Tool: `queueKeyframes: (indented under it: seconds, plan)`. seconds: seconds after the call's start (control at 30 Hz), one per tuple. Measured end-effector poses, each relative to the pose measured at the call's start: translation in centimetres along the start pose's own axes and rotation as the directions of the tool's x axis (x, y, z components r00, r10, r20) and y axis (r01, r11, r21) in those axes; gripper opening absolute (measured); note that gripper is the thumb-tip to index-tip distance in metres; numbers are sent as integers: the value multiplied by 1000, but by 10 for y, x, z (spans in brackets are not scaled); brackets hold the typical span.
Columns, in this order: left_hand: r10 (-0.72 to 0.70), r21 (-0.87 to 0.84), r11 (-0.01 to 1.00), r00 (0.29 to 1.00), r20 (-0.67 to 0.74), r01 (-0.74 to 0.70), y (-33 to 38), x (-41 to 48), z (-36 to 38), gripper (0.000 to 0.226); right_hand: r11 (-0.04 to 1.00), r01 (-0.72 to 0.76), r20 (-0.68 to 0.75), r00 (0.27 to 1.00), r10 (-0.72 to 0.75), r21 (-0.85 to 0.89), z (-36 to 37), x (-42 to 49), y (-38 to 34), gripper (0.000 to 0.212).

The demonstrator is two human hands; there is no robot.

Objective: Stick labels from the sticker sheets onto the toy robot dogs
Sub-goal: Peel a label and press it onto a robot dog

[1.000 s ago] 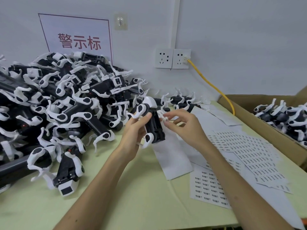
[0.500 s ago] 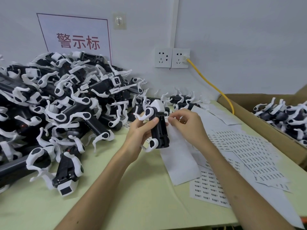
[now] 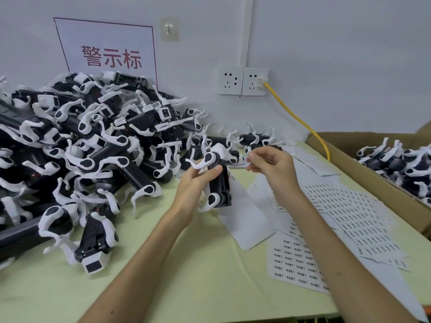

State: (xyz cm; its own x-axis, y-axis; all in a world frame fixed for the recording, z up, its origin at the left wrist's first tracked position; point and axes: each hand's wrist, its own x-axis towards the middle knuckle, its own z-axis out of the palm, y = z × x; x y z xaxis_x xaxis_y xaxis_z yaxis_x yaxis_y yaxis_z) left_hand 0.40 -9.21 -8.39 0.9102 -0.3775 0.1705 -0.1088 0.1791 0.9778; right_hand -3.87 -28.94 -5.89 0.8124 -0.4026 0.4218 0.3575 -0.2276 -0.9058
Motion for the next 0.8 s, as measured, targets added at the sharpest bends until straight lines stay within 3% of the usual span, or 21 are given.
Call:
queueKeyframes:
  seconds: [0.2, 0.3, 0.4, 0.6, 0.8]
  plan:
    - [-142, -50, 989, 986, -87, 138, 11, -1, -6, 24, 1000, 13, 33, 999, -12, -10, 5, -3, 1, 24]
    - [-167, -82, 983, 985, -32, 164, 14, -2, -6, 40, 997, 33, 33, 999, -31, -65, 5, -3, 4, 30]
    - [-194, -142, 970, 980, 41, 198, 19, -3, -6, 37, 985, 87, 57, 995, -79, -152, 4, -4, 6, 39]
    - [-93, -251, 960, 986, 138, 126, 20, -5, -4, 37, 953, 185, 254, 959, -123, -238, 10, -11, 5, 49]
    - [-55, -262, 959, 979, 198, 107, 20, -7, 1, 50, 908, 254, 307, 940, -151, -333, 12, -12, 9, 48]
